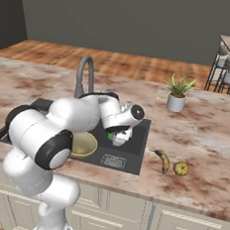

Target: Remove the squash and banana from the sink. Then move the bowl and cup from the counter to the sink for washing.

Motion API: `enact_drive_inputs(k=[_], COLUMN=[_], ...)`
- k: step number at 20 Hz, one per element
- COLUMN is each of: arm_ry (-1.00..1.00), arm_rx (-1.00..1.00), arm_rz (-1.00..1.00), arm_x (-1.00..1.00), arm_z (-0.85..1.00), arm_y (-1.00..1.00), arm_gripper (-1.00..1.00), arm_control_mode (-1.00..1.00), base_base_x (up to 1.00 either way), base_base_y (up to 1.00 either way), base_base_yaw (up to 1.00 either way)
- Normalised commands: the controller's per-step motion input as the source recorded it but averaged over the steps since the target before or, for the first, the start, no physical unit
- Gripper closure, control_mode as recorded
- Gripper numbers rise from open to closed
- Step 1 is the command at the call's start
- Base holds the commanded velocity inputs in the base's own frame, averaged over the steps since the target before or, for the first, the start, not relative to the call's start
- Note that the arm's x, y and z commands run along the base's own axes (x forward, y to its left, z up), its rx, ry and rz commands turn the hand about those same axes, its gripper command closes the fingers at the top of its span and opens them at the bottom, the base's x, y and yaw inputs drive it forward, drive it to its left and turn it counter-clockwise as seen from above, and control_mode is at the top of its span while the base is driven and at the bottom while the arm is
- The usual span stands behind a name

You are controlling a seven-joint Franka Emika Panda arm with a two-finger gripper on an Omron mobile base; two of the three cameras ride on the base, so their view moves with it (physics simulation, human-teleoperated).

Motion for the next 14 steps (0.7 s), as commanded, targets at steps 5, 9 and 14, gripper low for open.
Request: enact_drive_inputs(k=[5, 9, 14], arm_ry=[0.07, 0.04, 0.02], arm_rx=[0.00, 0.00, 0.00], arm_rz=[-0.02, -0.03, -0.02], arm_x=[0.18, 0.17, 0.16], arm_z=[-0.33, -0.34, -0.35], arm_y=[0.00, 0.00, 0.00], arm_gripper=[1.00, 1.00, 1.00], arm_control_mode=[-1.00, -1.00, -1.00], base_base_x=[0.00, 0.00, 0.00], base_base_y=[0.00, 0.00, 0.00], base_base_yaw=[0.00, 0.00, 0.00])
